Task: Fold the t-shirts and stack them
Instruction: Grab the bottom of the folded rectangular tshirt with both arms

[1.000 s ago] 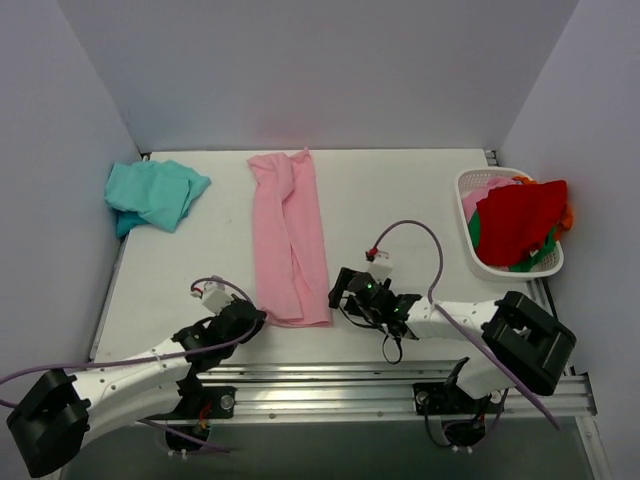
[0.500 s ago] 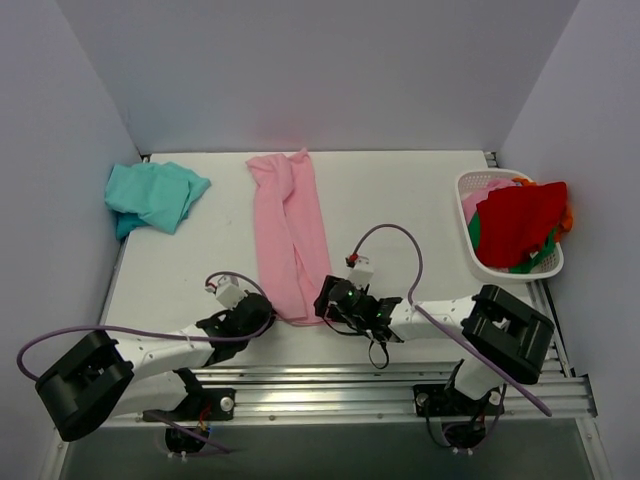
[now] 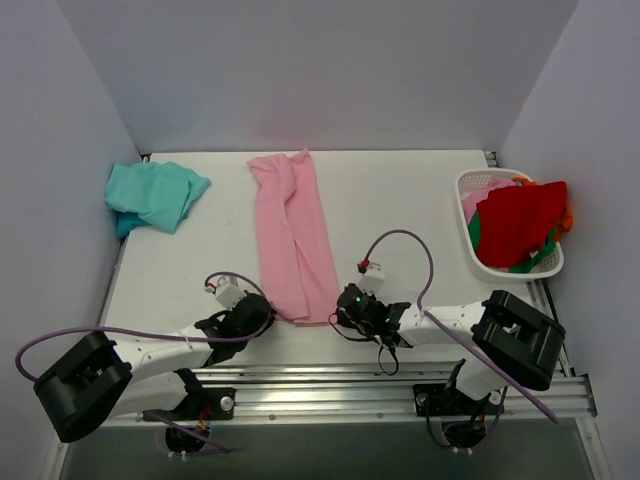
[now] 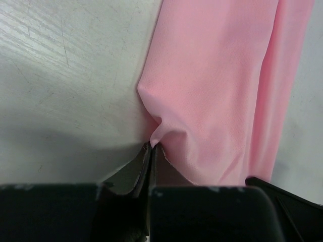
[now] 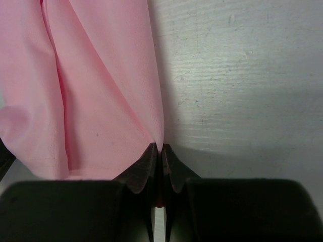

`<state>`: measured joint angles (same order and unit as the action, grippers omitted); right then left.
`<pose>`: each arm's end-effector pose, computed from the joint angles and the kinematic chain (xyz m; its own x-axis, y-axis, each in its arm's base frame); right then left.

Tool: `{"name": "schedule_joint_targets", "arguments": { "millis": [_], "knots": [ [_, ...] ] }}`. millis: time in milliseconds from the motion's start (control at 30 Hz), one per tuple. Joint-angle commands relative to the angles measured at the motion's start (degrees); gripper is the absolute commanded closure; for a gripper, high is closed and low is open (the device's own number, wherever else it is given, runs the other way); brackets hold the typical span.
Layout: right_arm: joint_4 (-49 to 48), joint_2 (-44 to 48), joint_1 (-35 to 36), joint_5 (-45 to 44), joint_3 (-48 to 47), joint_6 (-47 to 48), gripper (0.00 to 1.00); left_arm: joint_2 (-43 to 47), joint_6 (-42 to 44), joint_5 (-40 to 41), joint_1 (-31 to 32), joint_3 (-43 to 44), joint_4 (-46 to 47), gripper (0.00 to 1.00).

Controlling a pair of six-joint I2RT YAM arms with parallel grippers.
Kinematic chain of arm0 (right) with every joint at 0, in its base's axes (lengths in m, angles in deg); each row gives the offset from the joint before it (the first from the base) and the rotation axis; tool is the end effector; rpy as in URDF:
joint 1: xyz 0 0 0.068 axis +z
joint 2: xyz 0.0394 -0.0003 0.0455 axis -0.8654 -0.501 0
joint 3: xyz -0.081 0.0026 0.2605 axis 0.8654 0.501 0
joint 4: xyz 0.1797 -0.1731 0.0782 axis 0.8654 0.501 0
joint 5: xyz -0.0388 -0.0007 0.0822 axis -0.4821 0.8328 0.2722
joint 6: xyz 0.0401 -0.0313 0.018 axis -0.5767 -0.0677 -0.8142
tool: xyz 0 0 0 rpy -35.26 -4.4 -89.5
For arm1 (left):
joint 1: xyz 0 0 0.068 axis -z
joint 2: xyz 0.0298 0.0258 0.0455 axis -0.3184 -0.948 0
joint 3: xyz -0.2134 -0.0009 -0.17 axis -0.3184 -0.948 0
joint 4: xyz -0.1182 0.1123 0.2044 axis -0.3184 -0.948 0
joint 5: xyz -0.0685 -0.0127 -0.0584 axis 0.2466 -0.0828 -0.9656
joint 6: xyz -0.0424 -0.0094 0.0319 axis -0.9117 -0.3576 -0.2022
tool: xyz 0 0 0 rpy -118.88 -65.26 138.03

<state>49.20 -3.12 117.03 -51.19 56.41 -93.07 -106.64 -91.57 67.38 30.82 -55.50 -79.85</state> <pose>0.1559 0.2197 0.1478 -0.7123 0.3676 -0.5980 -0.0885 0.7981 0.5960 0.1368 -0.1334 0.1297 -0.5374 -0.7011 -0.4688 -0.3815 0.6978 -0.6062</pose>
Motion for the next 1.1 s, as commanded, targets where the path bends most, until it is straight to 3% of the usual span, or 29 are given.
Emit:
{"name": "schedule_joint_targets", "arguments": {
  "millis": [0, 167, 333, 600, 867, 1067],
  "knots": [
    [2.3, 2.8, 0.2, -2.4, 1.0, -0.8, 1.00, 0.1, 2.0, -1.7, 0.0, -1.1, -4.5, 0.98],
    [5.1, 6.5, 1.9, -2.5, 3.0, -1.7, 1.00, 1.5, 0.9, -3.9, 3.9, -0.3, -6.7, 0.98],
    [10.4, 13.2, 5.5, -2.9, 3.3, -3.9, 1.00, 5.7, -3.7, -3.2, 12.7, 1.9, -13.5, 0.98],
    [17.5, 12.8, 8.7, -7.4, -6.4, -2.7, 1.00, 11.3, -0.2, -0.6, 14.3, 11.1, -24.2, 0.98],
    [23.2, 4.3, 8.3, -12.6, -19.2, 2.3, 1.00, 16.6, 6.9, 3.4, 10.8, 18.0, -28.2, 0.98],
    [25.2, -2.3, 5.1, -14.2, -27.5, 5.8, 1.00, 15.0, 13.9, -3.1, -0.2, 19.1, -25.0, 0.98]
  ]
}}
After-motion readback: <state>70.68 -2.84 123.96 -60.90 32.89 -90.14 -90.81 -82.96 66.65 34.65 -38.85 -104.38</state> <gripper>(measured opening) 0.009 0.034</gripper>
